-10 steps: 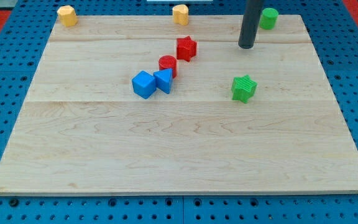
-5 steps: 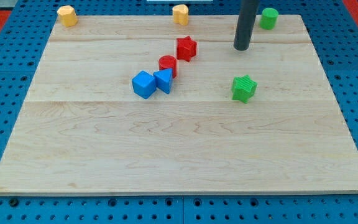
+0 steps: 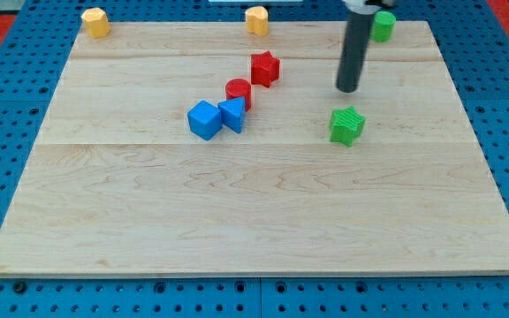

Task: Slide the green star below the blue cube

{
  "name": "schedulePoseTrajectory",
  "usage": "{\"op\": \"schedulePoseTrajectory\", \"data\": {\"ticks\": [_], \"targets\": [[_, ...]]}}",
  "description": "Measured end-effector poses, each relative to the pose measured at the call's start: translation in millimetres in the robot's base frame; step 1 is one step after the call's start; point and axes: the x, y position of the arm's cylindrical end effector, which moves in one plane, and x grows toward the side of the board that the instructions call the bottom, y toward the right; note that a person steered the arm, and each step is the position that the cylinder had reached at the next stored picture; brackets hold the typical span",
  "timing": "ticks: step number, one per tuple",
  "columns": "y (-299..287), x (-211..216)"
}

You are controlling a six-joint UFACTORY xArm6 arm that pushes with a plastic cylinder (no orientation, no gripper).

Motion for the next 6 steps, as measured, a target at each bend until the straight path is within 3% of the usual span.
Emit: {"op": "schedulePoseTrajectory", "data": {"ticks": [2,6], "targets": [[4,52],[-47,74]]}}
